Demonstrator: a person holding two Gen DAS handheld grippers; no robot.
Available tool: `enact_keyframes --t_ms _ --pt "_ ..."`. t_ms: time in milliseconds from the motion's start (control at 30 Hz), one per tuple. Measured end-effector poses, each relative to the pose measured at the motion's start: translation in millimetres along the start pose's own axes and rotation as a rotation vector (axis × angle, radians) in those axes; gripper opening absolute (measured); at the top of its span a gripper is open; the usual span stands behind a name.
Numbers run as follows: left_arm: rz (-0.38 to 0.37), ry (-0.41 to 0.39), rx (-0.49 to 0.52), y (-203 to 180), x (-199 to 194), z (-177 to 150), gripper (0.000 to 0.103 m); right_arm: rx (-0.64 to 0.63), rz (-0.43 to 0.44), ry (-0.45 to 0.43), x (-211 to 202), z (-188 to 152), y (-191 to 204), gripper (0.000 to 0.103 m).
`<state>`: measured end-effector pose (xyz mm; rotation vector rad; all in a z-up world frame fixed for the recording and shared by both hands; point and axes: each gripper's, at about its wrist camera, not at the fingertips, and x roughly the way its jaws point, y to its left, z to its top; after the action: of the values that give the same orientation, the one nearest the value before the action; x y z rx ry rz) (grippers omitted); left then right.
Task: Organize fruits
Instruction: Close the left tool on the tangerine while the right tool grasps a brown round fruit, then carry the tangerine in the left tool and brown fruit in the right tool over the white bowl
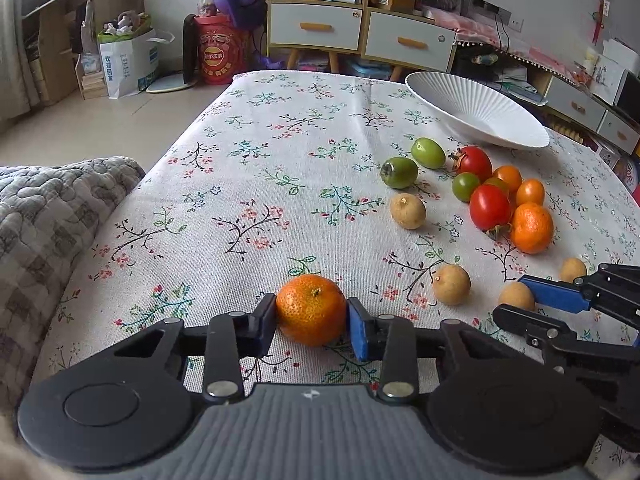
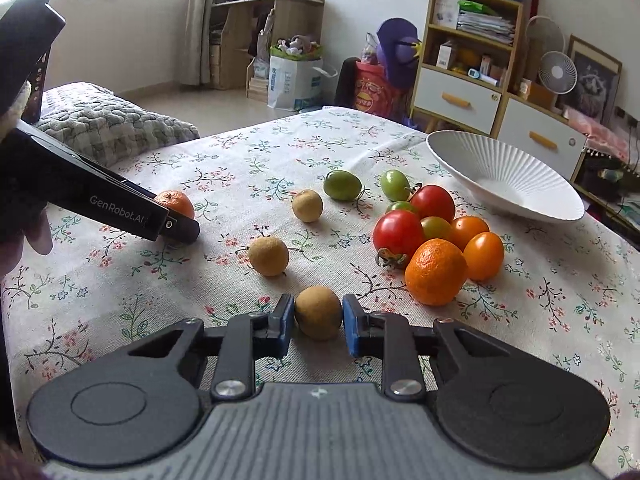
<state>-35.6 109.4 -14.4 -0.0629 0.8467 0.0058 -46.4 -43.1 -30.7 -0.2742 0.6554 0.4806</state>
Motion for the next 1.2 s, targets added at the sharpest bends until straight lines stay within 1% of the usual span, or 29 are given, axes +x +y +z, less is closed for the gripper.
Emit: enact_keyframes --t_ms 133,300,433,633,767,1000,1100,1200 --pt "-0.014 -0.002 -0.036 3 1 7 0.027 0.017 -0.006 -0.007 0 3 -5 0.023" --pt "-0.017 -0.020 -0.043 1 4 16 0.027 0.039 -0.003 -0.032 -4 10 -9 0.023" --pt "-0.043 -0.041 -0.055 -4 6 28 0.027 0.073 0.004 -0.051 -8 18 -17 0.023" --pt "-0.089 -0.077 -0.040 -22 11 49 0.027 0.142 0.003 -0.070 -10 25 -36 0.023" --pt "-0.111 -0.097 -0.001 -38 14 61 0.027 0.179 -0.015 -0.076 -8 29 -52 0.023" --pt "-0.151 -0.111 0.028 -63 23 84 0.027 0.229 -0.060 -0.098 -2 43 -82 0.023" --pt "-0.161 -0.117 0.050 -75 28 95 0.027 0.260 -0.084 -0.108 0 48 -96 0.023" --pt "-0.186 -0.122 0.058 -86 37 110 0.027 0.285 -0.103 -0.116 2 51 -114 0.023"
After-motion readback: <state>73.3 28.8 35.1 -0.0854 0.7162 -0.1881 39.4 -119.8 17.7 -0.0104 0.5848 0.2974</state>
